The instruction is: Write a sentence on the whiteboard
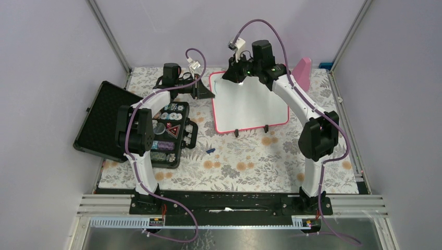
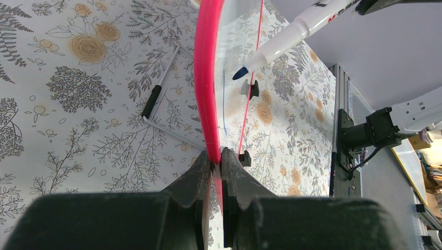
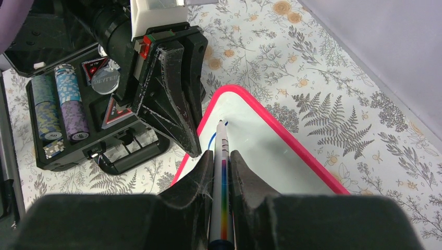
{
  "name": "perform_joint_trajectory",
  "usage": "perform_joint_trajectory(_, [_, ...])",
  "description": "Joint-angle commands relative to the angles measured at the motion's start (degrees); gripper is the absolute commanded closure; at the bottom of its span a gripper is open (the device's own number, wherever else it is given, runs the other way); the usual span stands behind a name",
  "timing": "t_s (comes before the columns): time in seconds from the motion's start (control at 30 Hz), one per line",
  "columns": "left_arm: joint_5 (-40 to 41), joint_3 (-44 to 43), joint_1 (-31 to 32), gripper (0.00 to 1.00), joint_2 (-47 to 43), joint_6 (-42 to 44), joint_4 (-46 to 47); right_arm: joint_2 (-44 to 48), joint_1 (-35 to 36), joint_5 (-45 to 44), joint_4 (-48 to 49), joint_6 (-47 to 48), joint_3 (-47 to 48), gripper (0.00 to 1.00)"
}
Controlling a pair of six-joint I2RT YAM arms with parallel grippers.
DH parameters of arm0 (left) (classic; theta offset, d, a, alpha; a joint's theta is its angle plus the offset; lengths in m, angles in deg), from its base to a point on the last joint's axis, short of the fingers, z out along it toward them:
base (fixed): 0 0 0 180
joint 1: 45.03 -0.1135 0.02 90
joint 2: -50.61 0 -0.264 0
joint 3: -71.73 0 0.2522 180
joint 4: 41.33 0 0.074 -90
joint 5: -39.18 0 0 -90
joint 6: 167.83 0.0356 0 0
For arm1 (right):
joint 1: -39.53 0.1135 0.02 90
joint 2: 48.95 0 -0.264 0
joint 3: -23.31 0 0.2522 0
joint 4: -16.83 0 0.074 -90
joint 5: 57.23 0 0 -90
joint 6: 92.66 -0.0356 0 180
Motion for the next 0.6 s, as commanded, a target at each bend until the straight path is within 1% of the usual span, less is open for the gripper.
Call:
perform_joint_trajectory(0.0, [-1.15,-1.2,1.62,1.0,0.65,3.06,0.01,0.03,-0.03,-1.19,-0.04,0.91,2.04,1.0])
perform_joint_trajectory(0.57, [-0.97,-1.4,1.64,1.0,0.8,3.0,0.01,-0.32,-0.01,-4.89,-1.52,3.27,2.4,1.0])
